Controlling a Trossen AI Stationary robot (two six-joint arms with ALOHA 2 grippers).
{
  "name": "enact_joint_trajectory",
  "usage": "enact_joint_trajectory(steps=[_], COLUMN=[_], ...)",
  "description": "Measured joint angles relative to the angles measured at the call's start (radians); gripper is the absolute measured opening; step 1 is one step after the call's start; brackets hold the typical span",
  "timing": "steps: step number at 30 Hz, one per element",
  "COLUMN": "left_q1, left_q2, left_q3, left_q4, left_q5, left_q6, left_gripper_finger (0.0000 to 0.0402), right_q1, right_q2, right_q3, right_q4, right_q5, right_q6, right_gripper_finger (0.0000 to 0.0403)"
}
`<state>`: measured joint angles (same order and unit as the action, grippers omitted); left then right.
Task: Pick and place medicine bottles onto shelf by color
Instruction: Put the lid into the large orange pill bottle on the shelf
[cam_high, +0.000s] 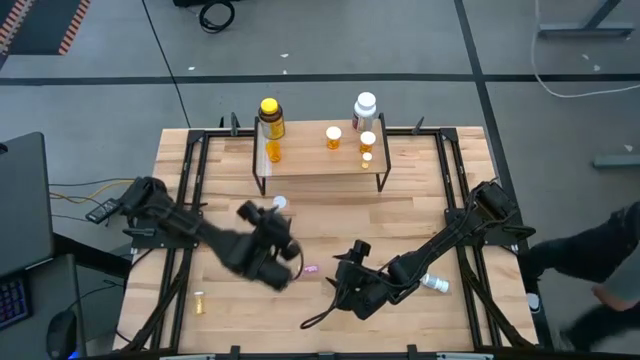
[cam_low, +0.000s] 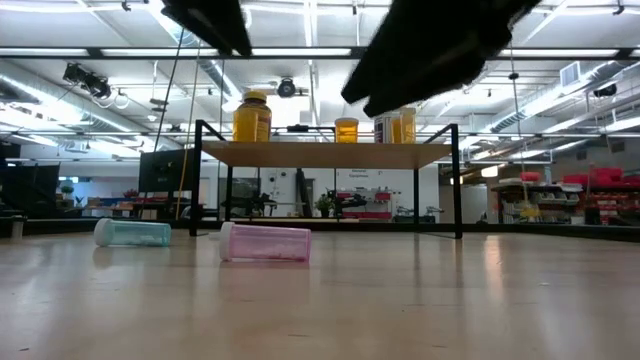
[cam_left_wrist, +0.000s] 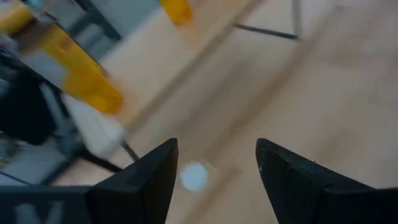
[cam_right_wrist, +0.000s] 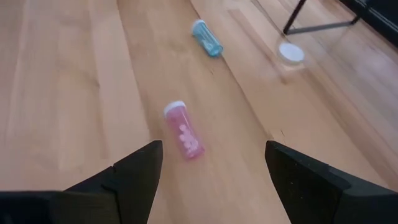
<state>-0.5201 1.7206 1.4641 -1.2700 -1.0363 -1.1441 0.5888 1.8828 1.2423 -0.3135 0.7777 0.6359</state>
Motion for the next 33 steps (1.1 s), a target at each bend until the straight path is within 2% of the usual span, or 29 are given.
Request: enact_joint_trajectory(steps=[5, 8, 12, 17, 21, 28, 33], left_q1=[-0.111, -0.152, -0.192, -0.233, -0.269, -0.3, -0.304], left_q2=[0.0, 0.0, 0.0, 0.016, 0.054, 0.201, 0.295], left_q3=[-0.048, -0.049, -0.049, -0.048, -0.047, -0.048, -0.049], left_q4=[0.041, 0.085, 0.232, 0.421, 0.469, 0.479, 0.515], left_q5=[0.191, 0.265, 0.293, 0.34, 0.334, 0.312, 0.361], left_q6=[-0.019, -0.026, -0.046, 0.138, 0.167, 0.134, 0.108], left_gripper_finger=[0.0212, 0.0205, 0.0199, 0.0198, 0.0189, 0.0158, 0.0128], right_q1=[0.0, -0.002, -0.014, -0.027, -0.03, -0.025, -0.025], right_q2=[-0.001, -0.001, -0.001, -0.001, -0.001, -0.001, -0.001], right_q3=[-0.034, -0.046, -0.048, -0.048, -0.048, -0.048, -0.048], right_q4=[0.017, 0.031, 0.033, 0.037, 0.037, 0.041, 0.042], right_q5=[-0.007, 0.006, -0.001, -0.042, -0.083, -0.067, -0.064], right_q6=[0.041, 0.044, 0.053, 0.06, 0.087, 0.087, 0.091], right_gripper_finger=[0.0293, 0.0293, 0.0293, 0.0293, 0.0293, 0.0293, 0.0293])
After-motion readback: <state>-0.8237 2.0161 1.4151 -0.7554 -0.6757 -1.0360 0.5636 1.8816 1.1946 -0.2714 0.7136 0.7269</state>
